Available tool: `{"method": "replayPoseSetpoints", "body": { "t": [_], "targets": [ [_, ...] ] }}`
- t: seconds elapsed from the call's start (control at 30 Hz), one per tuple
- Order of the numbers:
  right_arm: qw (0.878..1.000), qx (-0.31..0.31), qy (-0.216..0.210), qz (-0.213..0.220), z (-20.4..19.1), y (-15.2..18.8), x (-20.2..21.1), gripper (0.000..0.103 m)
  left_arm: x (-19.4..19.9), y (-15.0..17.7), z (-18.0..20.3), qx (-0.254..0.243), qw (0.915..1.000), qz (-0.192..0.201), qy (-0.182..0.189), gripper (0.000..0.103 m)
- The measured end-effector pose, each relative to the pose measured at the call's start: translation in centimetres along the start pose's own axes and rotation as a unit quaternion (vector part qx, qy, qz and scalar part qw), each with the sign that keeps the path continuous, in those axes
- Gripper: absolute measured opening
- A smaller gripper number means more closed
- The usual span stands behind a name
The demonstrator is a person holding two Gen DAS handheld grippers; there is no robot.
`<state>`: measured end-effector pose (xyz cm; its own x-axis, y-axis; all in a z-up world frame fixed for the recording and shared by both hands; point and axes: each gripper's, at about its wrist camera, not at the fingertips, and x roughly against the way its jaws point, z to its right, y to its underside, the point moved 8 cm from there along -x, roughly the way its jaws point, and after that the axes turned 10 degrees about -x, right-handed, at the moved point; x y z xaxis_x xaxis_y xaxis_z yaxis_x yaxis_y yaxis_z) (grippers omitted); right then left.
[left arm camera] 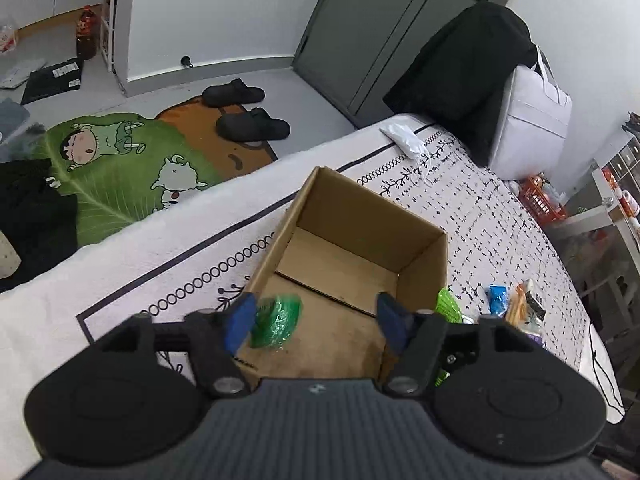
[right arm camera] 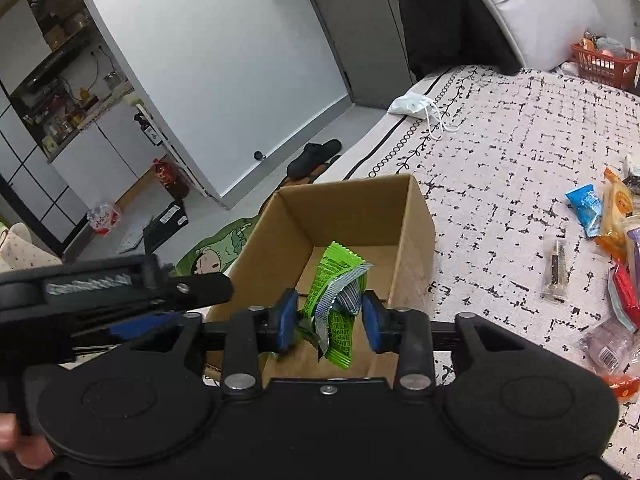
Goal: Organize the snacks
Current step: 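Open the left tool and the right tool to drop packets into the box, then move both open tools back over the snack pile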
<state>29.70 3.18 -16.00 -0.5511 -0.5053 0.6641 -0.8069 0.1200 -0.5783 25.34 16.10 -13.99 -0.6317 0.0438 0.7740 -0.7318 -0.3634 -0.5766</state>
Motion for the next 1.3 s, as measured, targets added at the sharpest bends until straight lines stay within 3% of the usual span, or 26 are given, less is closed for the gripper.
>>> {"method": "replayPoseSetpoints", "body": {
  "t": [0.27, 0.57, 0.73, 1.3],
  "targets": [
    [1.000, 0.012, 0.008, 0.018, -0.2, -0.2, 1.7, 0.071, 1.8, 0.2, -0.7, 0.021, 0.9998, 0.004, 0.002, 0.078],
    [0.998, 0.026, 0.015, 0.048, 0.3, -1.0, 5.3, 0.094, 4.3, 0.4, 0.6, 0.021, 0.9989, 0.040, 0.014, 0.103],
    [0.998, 0.024, 0.021, 0.062, 1.3, -1.8, 7.3, 0.103, 5.3, 0.6, 1.5, 0.014, 0.9988, 0.047, 0.010, 0.103],
    [0.993, 0.044, 0.049, 0.097, 5.7, -2.3, 12.8, 0.103, 8.5, 1.5, 5.9, -0.006, 0.9963, 0.086, 0.006, 0.103]
  ]
}}
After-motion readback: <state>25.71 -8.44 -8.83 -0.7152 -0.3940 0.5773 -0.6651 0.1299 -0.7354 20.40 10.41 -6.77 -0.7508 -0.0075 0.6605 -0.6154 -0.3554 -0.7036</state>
